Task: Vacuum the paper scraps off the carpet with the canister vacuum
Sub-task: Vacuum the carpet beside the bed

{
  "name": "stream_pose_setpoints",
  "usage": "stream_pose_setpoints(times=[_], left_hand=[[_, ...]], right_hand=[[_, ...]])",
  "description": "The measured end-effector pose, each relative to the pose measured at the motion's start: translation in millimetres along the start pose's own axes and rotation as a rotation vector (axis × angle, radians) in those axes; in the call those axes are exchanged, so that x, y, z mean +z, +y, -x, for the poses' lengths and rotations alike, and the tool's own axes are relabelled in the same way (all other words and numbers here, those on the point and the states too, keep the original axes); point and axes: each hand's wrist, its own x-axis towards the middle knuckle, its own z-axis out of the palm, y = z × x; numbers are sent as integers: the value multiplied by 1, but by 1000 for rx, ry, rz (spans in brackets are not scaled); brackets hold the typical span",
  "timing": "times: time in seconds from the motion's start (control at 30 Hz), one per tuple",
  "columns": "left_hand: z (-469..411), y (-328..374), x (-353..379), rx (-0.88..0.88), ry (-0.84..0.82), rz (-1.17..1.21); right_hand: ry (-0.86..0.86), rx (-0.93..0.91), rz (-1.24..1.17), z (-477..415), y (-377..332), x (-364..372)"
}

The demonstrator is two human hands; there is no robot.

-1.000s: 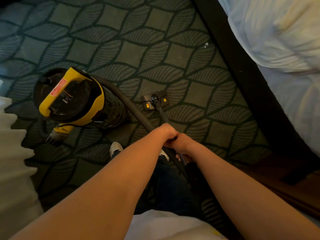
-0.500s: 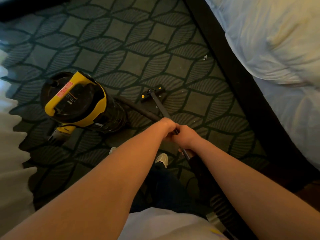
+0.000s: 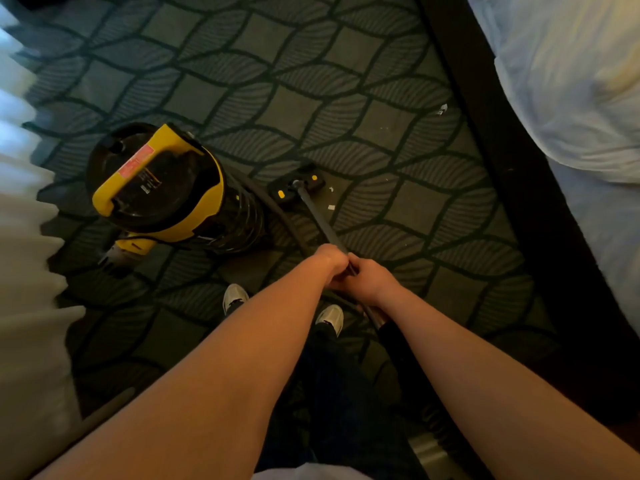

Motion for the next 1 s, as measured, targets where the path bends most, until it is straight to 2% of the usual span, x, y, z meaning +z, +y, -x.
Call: stream_pose_setpoints(times=[0.23, 0.47, 1.0], left_hand=[[-11, -8, 33, 37, -62, -17], [9, -4, 53, 33, -80, 91], [18, -20, 64, -27, -135, -77]], right_hand=[[12, 51, 101, 1, 24, -7], [56, 69, 254, 13, 43, -14], [14, 172, 14, 34, 65, 10]])
